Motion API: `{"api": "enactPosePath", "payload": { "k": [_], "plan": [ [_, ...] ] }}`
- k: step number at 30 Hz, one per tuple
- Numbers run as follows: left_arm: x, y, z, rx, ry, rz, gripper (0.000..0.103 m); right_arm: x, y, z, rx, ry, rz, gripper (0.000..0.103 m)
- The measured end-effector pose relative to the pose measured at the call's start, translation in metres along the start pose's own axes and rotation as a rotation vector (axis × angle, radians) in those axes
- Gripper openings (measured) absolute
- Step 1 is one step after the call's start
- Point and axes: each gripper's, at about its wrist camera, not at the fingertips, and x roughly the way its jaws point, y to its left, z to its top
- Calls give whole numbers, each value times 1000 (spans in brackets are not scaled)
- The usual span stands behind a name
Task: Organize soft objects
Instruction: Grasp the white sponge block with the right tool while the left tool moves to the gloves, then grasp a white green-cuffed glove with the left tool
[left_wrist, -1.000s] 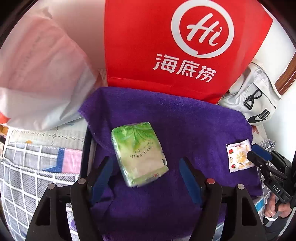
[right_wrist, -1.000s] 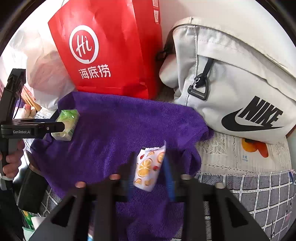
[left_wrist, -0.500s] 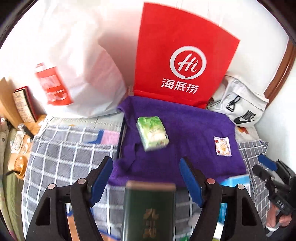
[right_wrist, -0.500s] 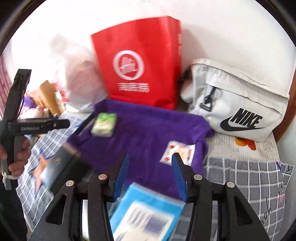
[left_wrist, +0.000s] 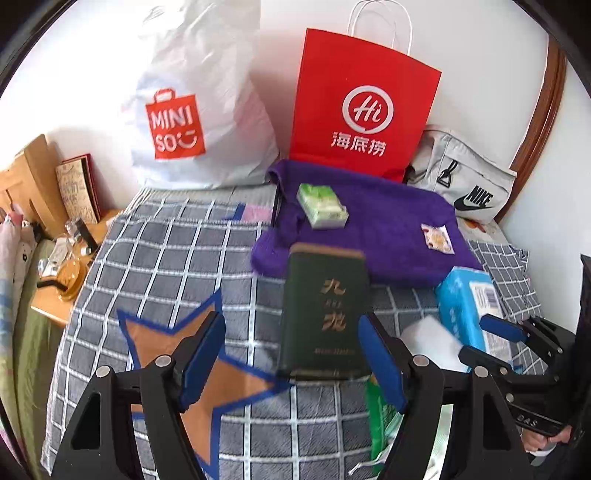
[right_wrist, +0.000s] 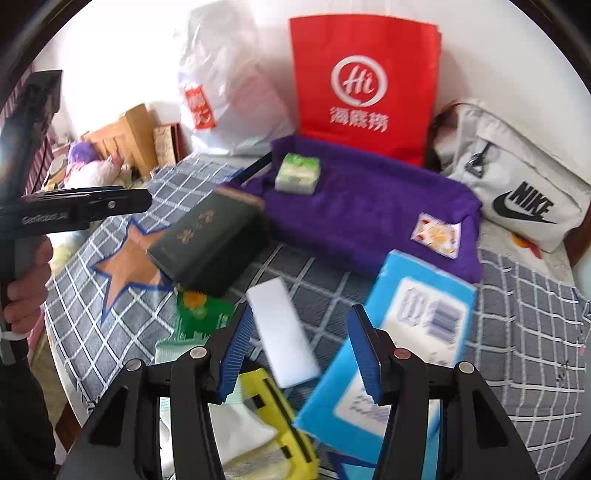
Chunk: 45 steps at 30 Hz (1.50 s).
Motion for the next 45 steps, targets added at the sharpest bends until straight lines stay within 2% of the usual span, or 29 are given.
{"api": "enactPosePath", "payload": {
  "k": [9,10,11,12,19,23,29,34,40,45],
  "plan": [
    [3,17,-40,-10,29,-10,73,46,19,-9,-44,81,-21,53],
    [3,19,-42,-13,32,-13,73,51,20,-10,-49,94,-16,50],
    [4,19,-44,-17,35,-14,73,52,23,-11,-64,87,-30,35],
    [5,20,-47,-19,39,-17,73,51,25,-12,-80,72,-57,36],
    [4,14,-65,-23,68,-30,73,2,23,-9,-27,-67,-38,35],
    [-1,9,-81,-37,86,-42,73,-31,24,-19,-4,-109,-36,35],
    [-14,-5,-100,-58,103,-109,73,-74,22,-51,23,-133,-65,36],
    [-23,-37,-108,2,97,-145,73,-96,14,-92,61,-106,-102,36],
    [-22,-78,-108,82,113,-191,73,-89,-5,-140,142,-8,-133,36],
    [-12,-102,-108,127,105,-194,73,-73,-21,-160,209,36,-136,36]
  ]
}}
